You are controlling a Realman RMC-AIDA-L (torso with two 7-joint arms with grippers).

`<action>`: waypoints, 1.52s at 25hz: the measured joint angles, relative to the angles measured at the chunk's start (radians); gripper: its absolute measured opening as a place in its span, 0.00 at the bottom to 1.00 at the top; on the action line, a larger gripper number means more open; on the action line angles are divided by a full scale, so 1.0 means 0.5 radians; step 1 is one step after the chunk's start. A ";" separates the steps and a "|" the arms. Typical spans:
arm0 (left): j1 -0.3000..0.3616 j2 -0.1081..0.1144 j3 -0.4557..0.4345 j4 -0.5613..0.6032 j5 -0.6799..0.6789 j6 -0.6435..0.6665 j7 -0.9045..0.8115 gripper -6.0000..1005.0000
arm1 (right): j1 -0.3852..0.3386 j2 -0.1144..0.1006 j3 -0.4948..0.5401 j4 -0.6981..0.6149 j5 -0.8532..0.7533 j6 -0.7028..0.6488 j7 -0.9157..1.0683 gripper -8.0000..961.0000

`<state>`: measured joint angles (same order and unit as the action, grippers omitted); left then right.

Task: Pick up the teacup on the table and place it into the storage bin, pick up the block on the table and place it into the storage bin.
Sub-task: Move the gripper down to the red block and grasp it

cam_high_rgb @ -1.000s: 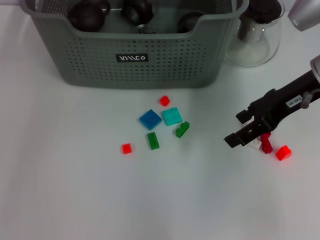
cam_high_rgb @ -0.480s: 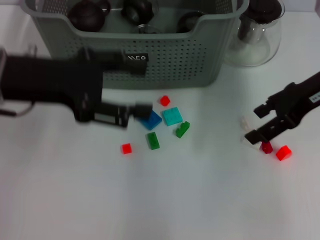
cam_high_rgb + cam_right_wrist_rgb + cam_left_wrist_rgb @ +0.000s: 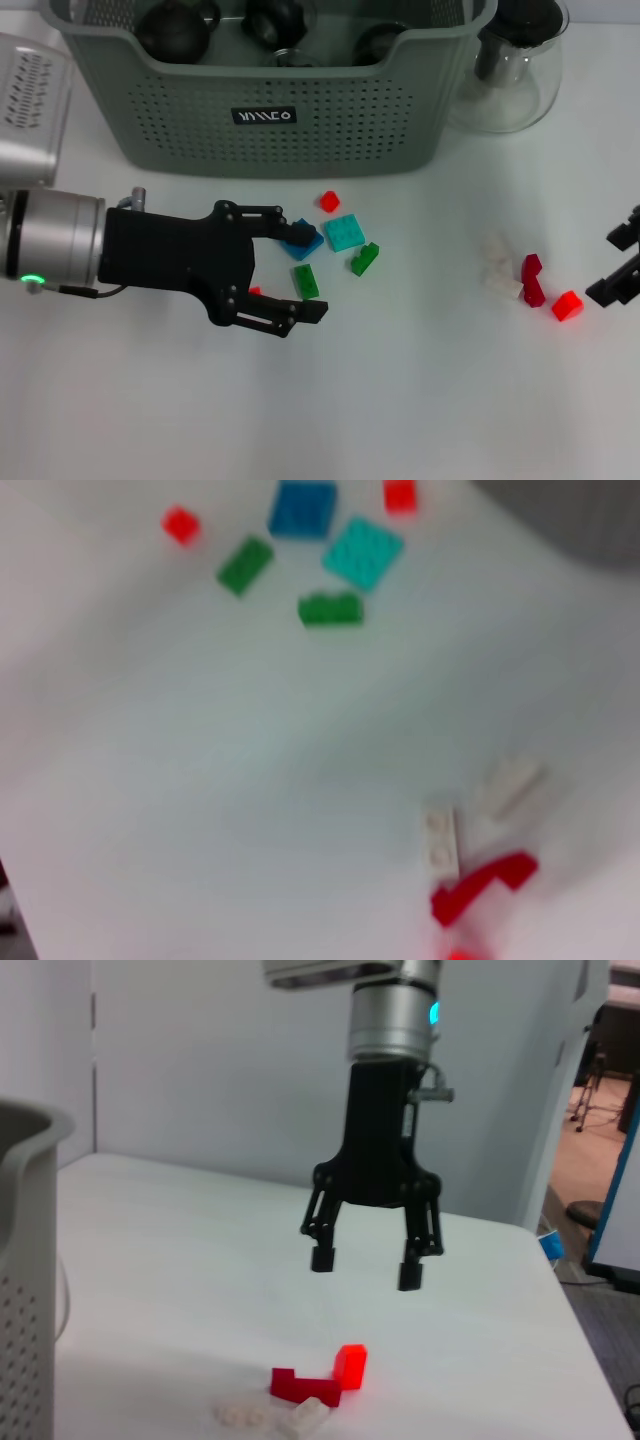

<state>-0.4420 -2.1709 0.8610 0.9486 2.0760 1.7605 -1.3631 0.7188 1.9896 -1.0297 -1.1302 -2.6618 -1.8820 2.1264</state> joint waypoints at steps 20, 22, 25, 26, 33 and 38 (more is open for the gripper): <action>-0.015 0.010 -0.010 -0.129 0.043 -0.111 0.192 0.84 | 0.019 0.224 -0.302 0.194 -0.287 0.360 0.338 0.98; -0.019 0.010 -0.011 -0.138 0.044 -0.113 0.192 0.84 | 0.015 0.223 -0.332 0.204 -0.285 0.388 0.355 0.98; -0.021 0.010 -0.011 -0.142 0.045 -0.113 0.192 0.84 | 0.012 0.222 -0.343 0.213 -0.283 0.424 0.355 0.98; -0.019 0.010 -0.011 -0.142 0.045 -0.113 0.192 0.84 | 0.012 0.222 -0.345 0.221 -0.283 0.437 0.354 0.98; -0.010 0.010 -0.015 -0.143 0.045 -0.113 0.181 0.84 | 0.026 0.223 -0.355 0.324 -0.284 0.516 0.347 0.84; -0.009 0.010 -0.034 -0.143 0.045 -0.113 0.181 0.84 | 0.019 0.224 -0.376 0.320 -0.284 0.520 0.367 0.73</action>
<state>-0.4466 -2.1660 0.8441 0.8773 2.0986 1.7042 -1.2724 0.7281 2.1016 -1.2176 -0.9704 -2.8039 -1.6222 2.3101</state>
